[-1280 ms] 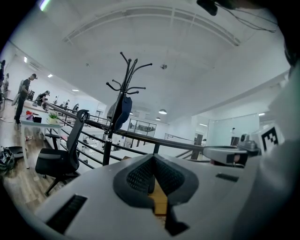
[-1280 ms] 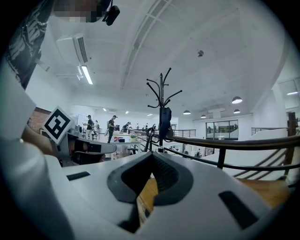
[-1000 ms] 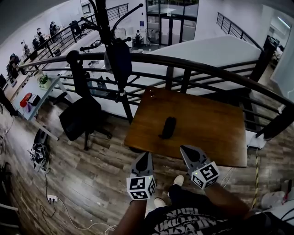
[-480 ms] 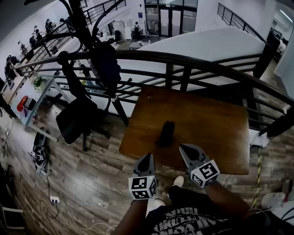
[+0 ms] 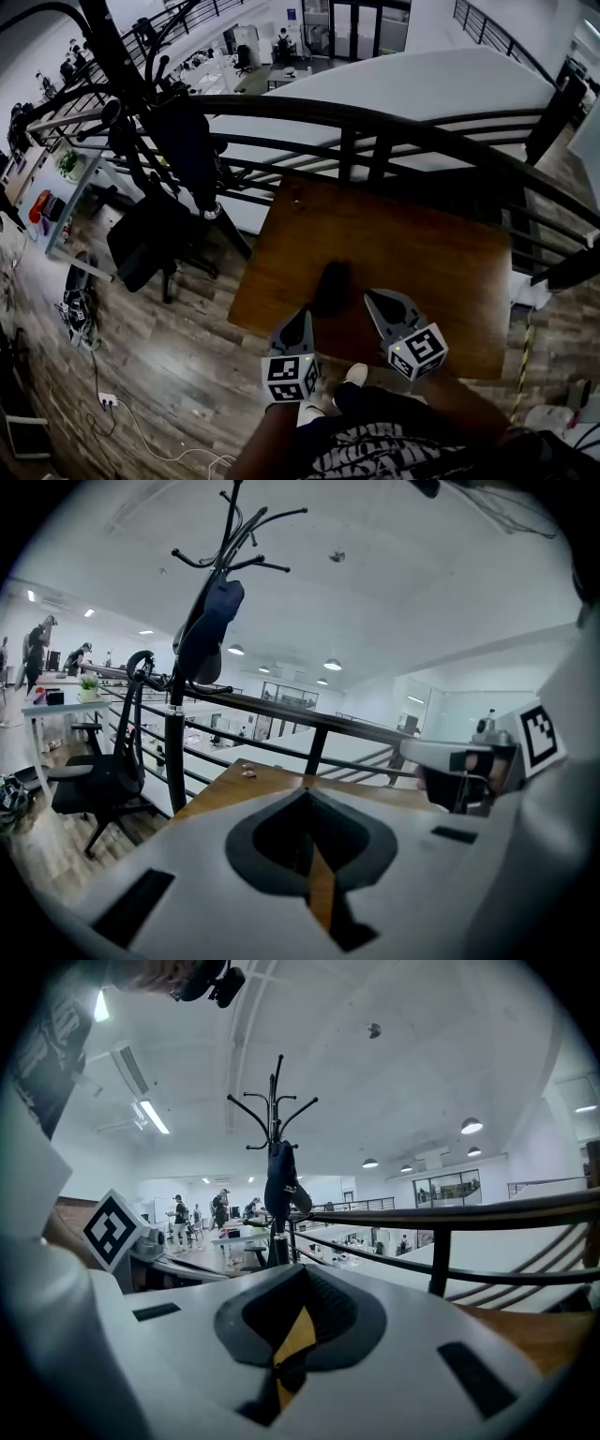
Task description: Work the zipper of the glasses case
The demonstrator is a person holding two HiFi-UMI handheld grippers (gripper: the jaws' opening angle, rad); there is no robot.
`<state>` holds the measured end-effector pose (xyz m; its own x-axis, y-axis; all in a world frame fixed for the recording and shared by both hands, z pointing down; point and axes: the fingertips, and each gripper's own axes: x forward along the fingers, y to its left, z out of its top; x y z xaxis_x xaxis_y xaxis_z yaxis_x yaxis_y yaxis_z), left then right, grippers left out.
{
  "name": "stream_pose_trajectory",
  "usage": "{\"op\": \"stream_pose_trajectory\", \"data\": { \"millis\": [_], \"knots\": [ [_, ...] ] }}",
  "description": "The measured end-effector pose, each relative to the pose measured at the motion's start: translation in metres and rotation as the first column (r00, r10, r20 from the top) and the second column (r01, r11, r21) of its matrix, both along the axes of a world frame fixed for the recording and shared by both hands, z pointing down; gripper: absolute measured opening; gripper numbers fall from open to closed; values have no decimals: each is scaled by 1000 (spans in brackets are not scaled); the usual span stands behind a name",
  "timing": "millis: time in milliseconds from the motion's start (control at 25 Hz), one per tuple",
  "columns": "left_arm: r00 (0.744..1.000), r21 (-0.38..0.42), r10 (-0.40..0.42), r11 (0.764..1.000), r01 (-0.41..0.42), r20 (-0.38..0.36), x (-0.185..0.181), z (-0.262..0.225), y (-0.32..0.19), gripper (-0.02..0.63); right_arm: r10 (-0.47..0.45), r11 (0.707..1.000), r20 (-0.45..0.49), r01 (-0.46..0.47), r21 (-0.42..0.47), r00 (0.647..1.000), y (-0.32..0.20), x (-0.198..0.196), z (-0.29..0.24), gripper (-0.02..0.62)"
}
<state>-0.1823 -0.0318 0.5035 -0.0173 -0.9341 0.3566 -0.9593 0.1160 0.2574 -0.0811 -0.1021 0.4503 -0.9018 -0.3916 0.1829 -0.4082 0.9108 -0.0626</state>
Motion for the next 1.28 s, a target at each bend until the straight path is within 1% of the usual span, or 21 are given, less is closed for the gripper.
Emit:
{"op": "stream_pose_trajectory", "data": {
  "millis": [160,320,440,640,720,840,1040,1160,1280],
  "knots": [
    [1000,-37,-16,999,16,4,-2,10,-19,5,-32,999,-9,31,-22,999,-22,-3,10,-9],
    [1000,-71,-25,997,26,12,7,27,-35,5,-52,998,4,53,-42,999,-43,7,20,-9],
    [1000,-85,-4,996,4,-10,11,36,-45,5,-45,998,15,46,-53,999,-55,6,20,-9],
    [999,-139,48,989,-49,-11,19,65,-54,8,-52,997,-2,52,-63,999,-58,12,31,-9],
    [997,-170,71,983,-74,-22,22,84,-59,54,-44,997,-13,43,-65,999,-63,17,37,-9],
    [994,-222,106,969,-112,-39,18,112,-69,111,-25,997,-31,23,-72,999,-70,15,40,-9],
    [981,-324,188,926,-196,-55,22,153,-81,200,14,996,-58,-19,-83,998,-81,16,41,-9],
    [977,-362,205,908,-211,-58,24,168,-87,231,23,996,-69,-29,-90,997,-85,16,44,-9],
    [975,-391,211,894,-219,-64,19,183,-94,259,26,995,-69,-33,-96,997,-90,7,49,-9]
  ]
}}
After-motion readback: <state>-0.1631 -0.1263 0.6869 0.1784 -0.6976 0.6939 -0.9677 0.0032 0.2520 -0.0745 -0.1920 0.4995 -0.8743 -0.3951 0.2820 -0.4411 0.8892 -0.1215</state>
